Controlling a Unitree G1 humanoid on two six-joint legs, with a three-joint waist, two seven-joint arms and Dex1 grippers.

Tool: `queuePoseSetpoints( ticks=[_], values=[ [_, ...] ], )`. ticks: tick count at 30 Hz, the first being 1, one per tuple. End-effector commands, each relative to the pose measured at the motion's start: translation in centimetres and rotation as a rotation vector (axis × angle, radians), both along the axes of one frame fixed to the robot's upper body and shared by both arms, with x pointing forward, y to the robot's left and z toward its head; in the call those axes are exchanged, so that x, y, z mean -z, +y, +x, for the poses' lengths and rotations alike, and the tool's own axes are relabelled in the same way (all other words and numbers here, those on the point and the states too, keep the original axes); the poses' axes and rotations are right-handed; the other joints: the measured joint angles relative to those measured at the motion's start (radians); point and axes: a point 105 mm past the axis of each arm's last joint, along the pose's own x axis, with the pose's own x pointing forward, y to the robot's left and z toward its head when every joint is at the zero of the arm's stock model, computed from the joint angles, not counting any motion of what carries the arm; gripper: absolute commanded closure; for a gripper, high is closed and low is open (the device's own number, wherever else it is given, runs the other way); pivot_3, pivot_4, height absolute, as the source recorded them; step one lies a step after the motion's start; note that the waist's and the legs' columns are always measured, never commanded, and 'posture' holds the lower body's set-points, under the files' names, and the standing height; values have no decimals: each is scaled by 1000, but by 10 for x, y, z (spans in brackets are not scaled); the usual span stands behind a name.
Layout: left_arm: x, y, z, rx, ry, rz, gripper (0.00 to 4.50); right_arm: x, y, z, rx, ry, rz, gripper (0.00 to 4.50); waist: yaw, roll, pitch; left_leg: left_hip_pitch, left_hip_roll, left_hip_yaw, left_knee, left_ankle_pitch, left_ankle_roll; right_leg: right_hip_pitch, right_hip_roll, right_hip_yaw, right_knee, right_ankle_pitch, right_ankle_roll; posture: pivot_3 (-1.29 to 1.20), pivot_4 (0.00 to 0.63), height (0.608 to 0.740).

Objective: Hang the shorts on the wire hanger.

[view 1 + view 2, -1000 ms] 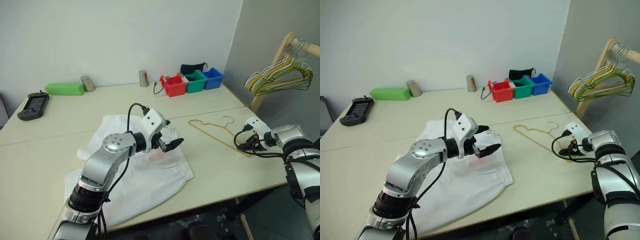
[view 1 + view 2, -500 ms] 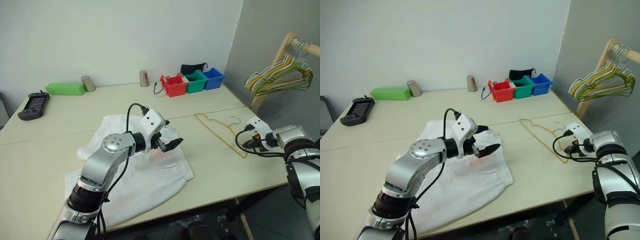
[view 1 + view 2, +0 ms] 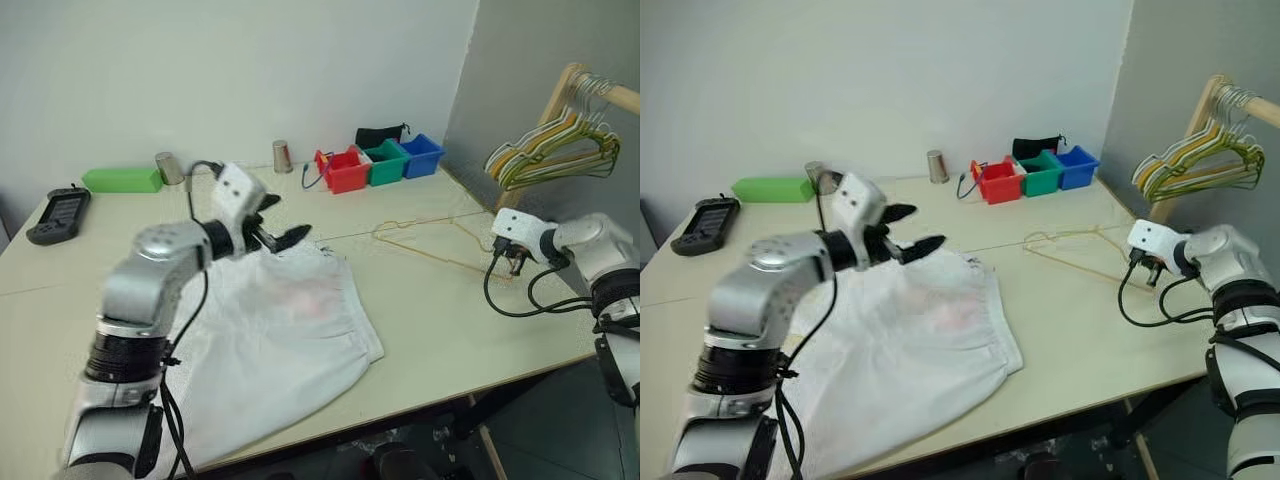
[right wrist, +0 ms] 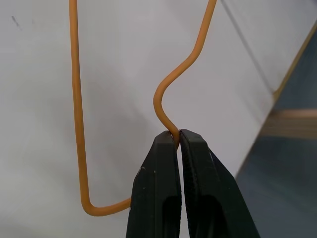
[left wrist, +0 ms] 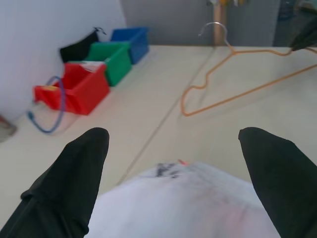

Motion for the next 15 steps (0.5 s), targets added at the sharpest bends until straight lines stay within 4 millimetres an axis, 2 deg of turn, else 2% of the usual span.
queuePoseSetpoints(
  ticks=[1, 3, 7, 12, 15],
  values=[
    [-26, 29, -5, 99, 45, 7, 0, -39, 44, 13, -278, -320, -223, 4467, 1, -1, 1, -1, 0, 0, 0, 0, 0, -2, -1, 0, 1, 0, 0, -64, 0, 740],
    [-31, 37, -7, 153, 105, -8, 0, -58, 70, 13, -402, -475, -299, 4467, 4, -1, 1, -2, 0, 0, 0, 0, 0, -3, -1, 0, 2, 0, 0, -67, 0, 740],
    [-35, 34, 2, 219, 128, 1, 0, -84, 113, 9, -532, -659, -299, 4467, 5, -1, 1, -2, -2, 0, 0, 0, 0, -4, -1, -1, 3, 0, 0, -82, 0, 740],
    [-15, 29, 7, 290, 161, 130, 0, -113, 150, 1, -619, -825, -294, 4467, 5, -1, 1, -2, -2, 0, 0, 0, 0, -3, -1, -1, 3, 0, 0, -103, 0, 740],
    [-11, 27, 15, 291, 144, 163, 0, -124, 166, -6, -662, -886, -284, 4467, 4, -1, 1, -4, -1, 0, 0, 0, 0, -6, -1, 0, 3, 0, 0, -111, 0, 740]
  ],
)
